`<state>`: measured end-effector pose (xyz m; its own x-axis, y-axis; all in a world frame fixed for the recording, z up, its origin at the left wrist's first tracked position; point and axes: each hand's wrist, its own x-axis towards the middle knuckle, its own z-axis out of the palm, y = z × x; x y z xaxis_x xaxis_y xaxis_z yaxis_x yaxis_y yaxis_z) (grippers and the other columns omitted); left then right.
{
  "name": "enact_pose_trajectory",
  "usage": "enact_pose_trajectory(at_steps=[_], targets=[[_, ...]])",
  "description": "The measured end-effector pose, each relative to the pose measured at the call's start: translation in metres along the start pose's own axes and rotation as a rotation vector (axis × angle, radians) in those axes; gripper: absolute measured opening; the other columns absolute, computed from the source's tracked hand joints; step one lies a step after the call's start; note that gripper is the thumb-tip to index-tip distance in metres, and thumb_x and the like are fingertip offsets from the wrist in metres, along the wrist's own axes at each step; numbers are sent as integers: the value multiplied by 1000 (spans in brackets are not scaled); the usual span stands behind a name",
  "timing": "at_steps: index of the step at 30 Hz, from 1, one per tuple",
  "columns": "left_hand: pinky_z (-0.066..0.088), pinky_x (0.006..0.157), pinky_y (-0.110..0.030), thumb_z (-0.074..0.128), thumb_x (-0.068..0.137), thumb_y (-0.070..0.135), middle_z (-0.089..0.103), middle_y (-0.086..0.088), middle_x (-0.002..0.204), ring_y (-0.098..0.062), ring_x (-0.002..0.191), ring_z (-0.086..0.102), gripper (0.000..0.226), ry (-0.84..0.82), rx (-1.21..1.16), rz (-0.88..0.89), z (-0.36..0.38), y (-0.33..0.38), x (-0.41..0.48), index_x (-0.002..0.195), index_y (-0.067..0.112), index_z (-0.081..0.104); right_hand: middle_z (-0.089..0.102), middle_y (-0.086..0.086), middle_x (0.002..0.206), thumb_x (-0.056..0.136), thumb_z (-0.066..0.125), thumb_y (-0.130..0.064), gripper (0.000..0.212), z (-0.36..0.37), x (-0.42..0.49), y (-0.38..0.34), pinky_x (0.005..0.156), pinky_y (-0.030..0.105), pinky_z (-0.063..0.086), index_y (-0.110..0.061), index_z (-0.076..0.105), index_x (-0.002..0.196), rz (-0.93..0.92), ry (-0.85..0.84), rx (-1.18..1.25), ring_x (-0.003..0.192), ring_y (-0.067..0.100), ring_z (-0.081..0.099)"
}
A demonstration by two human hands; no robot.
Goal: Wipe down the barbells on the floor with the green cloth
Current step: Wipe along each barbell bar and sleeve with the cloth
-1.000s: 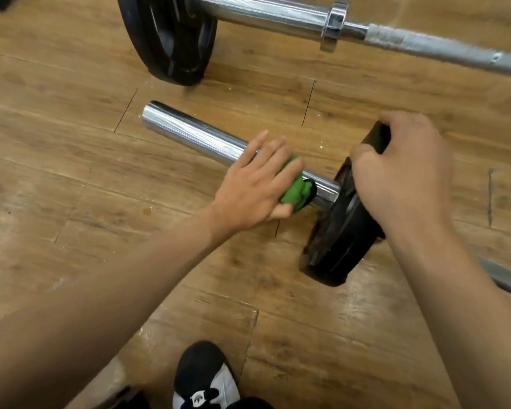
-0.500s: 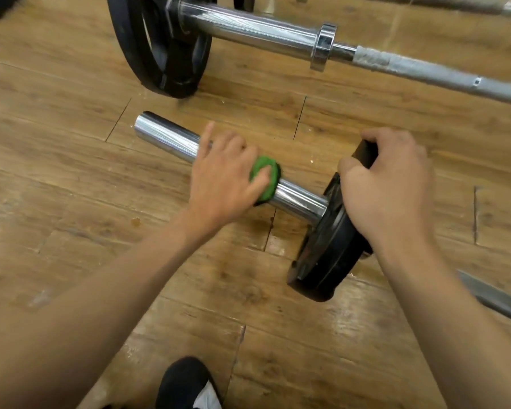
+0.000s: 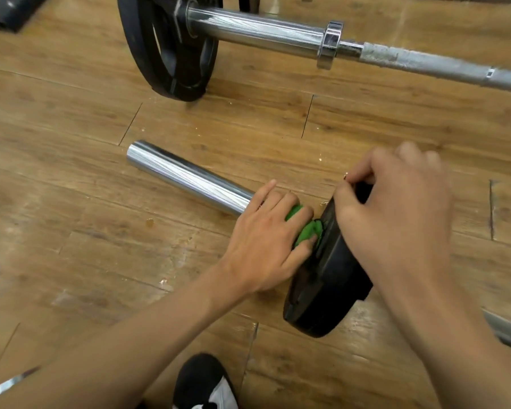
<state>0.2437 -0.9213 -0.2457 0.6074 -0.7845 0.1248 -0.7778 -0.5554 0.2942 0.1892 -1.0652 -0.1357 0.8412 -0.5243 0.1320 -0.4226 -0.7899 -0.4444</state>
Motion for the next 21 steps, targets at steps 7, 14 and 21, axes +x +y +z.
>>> enact_pose_trajectory(at_steps=[7, 14, 21], targets=[[19, 127, -50, 40, 95, 50, 66, -7, 94, -32, 114, 60, 46, -88, 186, -179, -30, -39, -35, 95, 14, 68, 55, 4, 126, 84, 62, -38, 51, 12, -48, -5, 120, 47, 27, -18, 61, 132, 47, -171, 96, 127, 29, 44], [21, 126, -51, 41, 95, 43, 67, -8, 99, -33, 117, 58, 40, -78, 220, -345, -51, -58, -67, 95, 12, 67, 55, 15, 141, 89, 57, -15, 49, 23, -103, -9, 116, 57, 34, -2, 59, 136, -30, 29, 372, 137, 36, 45], [41, 105, -51, 28, 104, 46, 63, -6, 91, -29, 93, 54, 45, -199, 101, 8, -20, 14, -46, 100, 16, 62, 52, 14, 142, 80, 60, -9, 55, 25, -107, -7, 113, 53, 37, -3, 57, 135, -27, 36, 395, 138, 31, 43]])
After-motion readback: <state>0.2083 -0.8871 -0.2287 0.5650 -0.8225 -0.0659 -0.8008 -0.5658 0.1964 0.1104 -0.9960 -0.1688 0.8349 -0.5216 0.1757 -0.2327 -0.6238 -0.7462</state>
